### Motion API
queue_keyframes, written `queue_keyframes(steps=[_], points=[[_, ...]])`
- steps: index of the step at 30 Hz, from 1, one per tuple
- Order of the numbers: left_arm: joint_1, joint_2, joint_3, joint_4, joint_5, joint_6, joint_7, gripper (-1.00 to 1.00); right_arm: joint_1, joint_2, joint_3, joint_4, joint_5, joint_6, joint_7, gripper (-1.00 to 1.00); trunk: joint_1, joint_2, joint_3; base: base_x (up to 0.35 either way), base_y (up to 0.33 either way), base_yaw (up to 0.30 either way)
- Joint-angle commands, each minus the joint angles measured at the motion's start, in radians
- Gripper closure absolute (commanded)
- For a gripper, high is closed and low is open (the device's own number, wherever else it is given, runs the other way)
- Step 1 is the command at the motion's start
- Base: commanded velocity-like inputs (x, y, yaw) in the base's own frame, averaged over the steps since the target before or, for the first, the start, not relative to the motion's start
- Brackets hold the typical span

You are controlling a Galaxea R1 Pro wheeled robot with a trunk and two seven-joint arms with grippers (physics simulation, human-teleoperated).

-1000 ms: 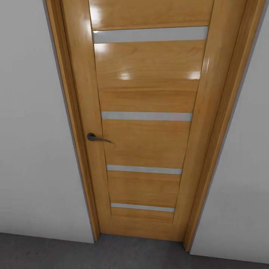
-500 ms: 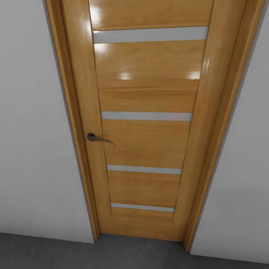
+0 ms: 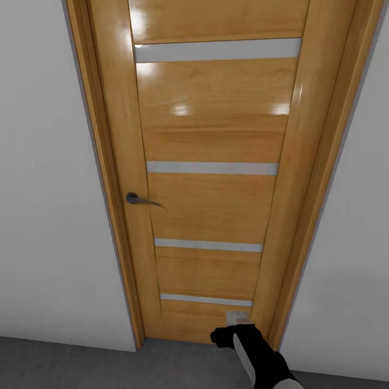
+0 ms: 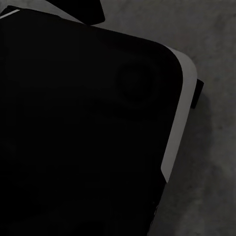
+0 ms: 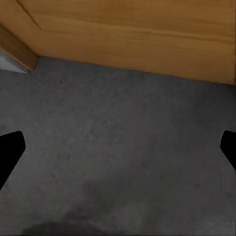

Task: Move the two storage containers from the living room to the garage. In the garage, place one container on the floor and stack the other container on top of it (either order is fine).

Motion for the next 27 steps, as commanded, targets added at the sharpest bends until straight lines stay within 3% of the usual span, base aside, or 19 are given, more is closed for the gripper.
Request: queue_keyframes(steps=[1, 4, 5, 9, 14, 19, 27], points=[[0.0, 0.0, 0.002, 0.0, 0.004, -0.002, -0.001, -1.0, -0.045, 0.0, 0.003, 0.023, 0.001, 0.008, 0.0, -1.0, 0.0, -0.001, -0.001, 0.0, 0.0, 0.0], [0.0, 0.0, 0.002, 0.0, 0.004, -0.003, -0.001, -1.0, -0.111, 0.0, 0.019, 0.049, 0.003, 0.015, 0.003, -1.0, 0.0, -0.001, -0.001, 0.0, 0.0, 0.0], [0.0, 0.0, 0.002, 0.0, 0.004, -0.003, -0.001, -1.0, -0.133, 0.0, 0.041, 0.054, 0.004, 0.022, 0.004, -1.0, 0.0, -0.001, -0.001, 0.0, 0.0, 0.0], [0.0, 0.0, 0.002, 0.0, 0.004, -0.003, -0.001, -1.0, -0.161, 0.0, 0.13, 0.032, 0.004, 0.025, 0.003, -1.0, 0.0, -0.001, -0.001, 0.0, 0.0, 0.0], [0.0, 0.0, 0.001, 0.0, 0.004, -0.003, -0.001, -1.0, -0.169, 0.0, 0.187, -0.062, 0.005, 0.02, -0.005, -1.0, 0.0, -0.001, -0.001, 0.0, 0.0, 0.0], [0.0, 0.0, 0.001, 0.0, 0.004, -0.003, -0.001, -1.0, -0.17, 0.0, 0.198, -0.125, -0.005, -0.04, -0.009, -1.0, 0.0, -0.001, -0.001, 0.0, 0.0, 0.0], [0.0, 0.0, 0.001, -0.002, 0.004, -0.003, -0.001, -1.0, -0.171, 0.0, 0.203, -0.139, -0.004, -0.098, -0.009, -1.0, 0.0, -0.001, -0.001, 0.0, 0.0, 0.0]])
